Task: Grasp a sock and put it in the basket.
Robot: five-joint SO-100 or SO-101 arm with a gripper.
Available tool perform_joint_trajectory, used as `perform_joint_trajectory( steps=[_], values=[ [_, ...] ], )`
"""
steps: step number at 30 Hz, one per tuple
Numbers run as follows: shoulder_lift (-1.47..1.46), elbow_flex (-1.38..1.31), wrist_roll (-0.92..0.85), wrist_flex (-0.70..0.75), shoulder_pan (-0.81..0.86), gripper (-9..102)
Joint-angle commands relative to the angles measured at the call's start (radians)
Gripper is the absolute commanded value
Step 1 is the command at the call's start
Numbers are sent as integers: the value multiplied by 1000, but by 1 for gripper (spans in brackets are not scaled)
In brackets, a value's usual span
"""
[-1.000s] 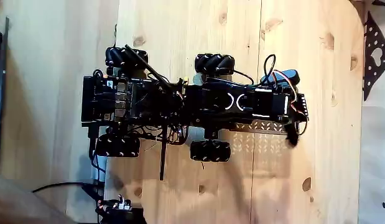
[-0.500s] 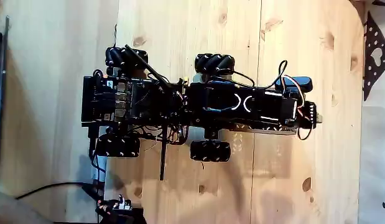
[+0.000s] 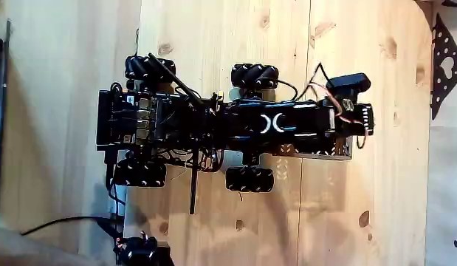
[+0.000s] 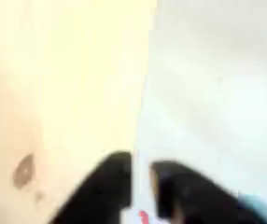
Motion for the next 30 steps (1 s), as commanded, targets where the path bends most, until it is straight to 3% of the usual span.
perform_joint_trajectory(
  steps=[1, 4, 12, 17, 21, 30],
  values=[
    [178, 58, 28, 44, 34, 0],
    [399, 167, 6, 115, 115, 0],
    [416, 276, -51, 153, 175, 0],
    [419, 321, -133, 304, 239, 1],
    [426, 348, -133, 291, 229, 1],
    [420, 515, -83, 106, 175, 1]
  ],
)
